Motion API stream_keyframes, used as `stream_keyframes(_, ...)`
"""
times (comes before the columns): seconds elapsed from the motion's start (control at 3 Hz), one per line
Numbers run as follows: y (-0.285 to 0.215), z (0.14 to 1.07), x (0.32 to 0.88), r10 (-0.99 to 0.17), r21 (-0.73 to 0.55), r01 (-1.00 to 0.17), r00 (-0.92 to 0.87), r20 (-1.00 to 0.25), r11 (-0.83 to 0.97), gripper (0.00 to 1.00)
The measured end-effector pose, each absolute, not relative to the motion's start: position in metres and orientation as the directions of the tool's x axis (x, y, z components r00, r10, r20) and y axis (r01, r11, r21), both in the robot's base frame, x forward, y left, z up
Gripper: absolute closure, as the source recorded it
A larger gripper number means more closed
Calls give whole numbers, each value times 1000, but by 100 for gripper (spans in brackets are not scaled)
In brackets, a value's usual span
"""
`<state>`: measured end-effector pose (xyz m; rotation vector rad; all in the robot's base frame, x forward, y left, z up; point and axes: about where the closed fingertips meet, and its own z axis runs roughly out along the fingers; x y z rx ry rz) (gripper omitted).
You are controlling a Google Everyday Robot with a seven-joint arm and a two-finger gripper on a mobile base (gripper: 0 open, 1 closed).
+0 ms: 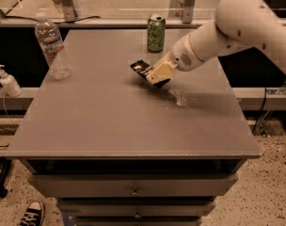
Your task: Move rxbar chocolate near water bottle
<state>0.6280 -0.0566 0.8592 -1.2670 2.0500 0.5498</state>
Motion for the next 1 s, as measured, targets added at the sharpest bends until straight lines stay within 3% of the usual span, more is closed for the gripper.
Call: stream_keyframes(1.0,96,844,682,-638,13,-968,-176,-749,253,100)
